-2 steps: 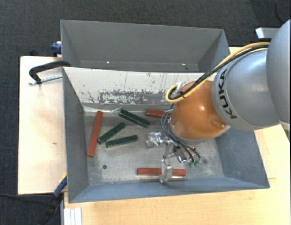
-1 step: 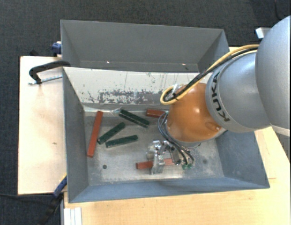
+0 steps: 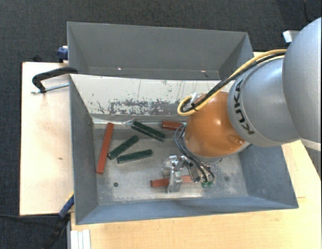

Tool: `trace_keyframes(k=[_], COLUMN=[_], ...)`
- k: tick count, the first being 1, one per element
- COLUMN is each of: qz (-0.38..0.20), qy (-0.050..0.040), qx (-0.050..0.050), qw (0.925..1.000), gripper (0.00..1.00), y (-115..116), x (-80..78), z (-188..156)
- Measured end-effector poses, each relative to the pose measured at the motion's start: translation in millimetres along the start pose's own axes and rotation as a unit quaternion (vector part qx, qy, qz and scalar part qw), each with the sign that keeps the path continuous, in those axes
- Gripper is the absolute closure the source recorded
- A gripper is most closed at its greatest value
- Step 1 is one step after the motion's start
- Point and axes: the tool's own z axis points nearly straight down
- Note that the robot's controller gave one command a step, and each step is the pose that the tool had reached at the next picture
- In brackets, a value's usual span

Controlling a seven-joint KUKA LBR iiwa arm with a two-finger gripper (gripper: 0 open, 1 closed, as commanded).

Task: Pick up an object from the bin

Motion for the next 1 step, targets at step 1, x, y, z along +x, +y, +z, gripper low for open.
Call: trace_keyframes(k=[1], qz=[0.000], qy=[0.0006], qx=[0.000], qw=[1.0000], gripper=[1.00], y=[0.1], x=[0.4], z=[-2.3])
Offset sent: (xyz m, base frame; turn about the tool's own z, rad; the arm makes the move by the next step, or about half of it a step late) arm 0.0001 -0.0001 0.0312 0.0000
